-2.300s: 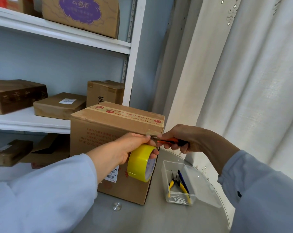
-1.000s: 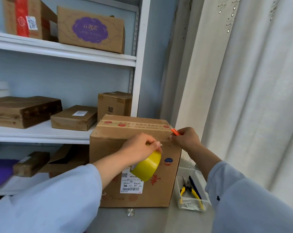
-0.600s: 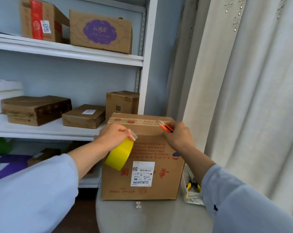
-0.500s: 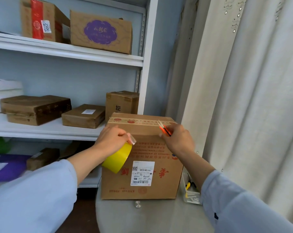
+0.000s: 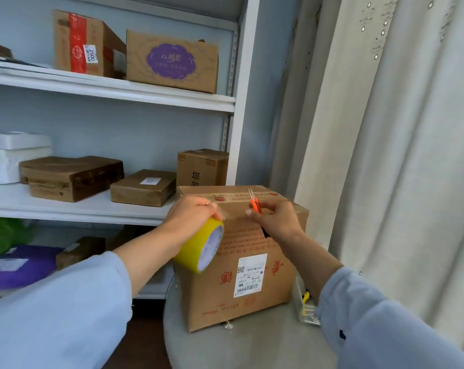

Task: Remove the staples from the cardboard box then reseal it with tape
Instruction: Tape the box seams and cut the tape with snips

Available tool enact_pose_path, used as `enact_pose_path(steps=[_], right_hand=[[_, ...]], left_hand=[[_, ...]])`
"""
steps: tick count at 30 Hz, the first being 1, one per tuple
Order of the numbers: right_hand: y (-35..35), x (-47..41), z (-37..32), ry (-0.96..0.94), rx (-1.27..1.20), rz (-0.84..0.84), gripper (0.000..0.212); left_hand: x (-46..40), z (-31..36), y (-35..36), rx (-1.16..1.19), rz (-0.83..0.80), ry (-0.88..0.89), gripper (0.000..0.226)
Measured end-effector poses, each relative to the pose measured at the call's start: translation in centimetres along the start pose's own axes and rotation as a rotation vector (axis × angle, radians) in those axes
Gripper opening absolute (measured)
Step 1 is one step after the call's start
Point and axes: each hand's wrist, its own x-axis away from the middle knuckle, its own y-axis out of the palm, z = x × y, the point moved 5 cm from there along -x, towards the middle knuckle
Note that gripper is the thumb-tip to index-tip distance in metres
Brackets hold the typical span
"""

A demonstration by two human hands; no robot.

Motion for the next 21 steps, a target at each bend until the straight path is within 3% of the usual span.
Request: enact_pose_path(steps=[3, 7, 11, 21], right_hand=[[0.5, 0.4, -0.3, -0.074, 0.037, -0.049, 0.022], [-1.0, -0.2, 1.3, -0.038, 0.096, 0.014, 0.035], [-2.7, -0.1, 1.6, -0.049, 0.106, 0.052, 0.043], [-3.1, 0.1, 2.0, -0.094, 0.044, -0.081, 0.032]], left_hand=[[0.7, -1.5, 1.1, 0.128, -0.008, -0.125, 0.039], [2.3, -1.2, 4.0, 0.081, -0.089, -0.07, 0.048], [1.4, 0.0, 3.7, 0.077, -0.202, -0.039, 0.038], [0.7, 1.1, 5.6, -0.098, -0.373, 0.102, 0.035]])
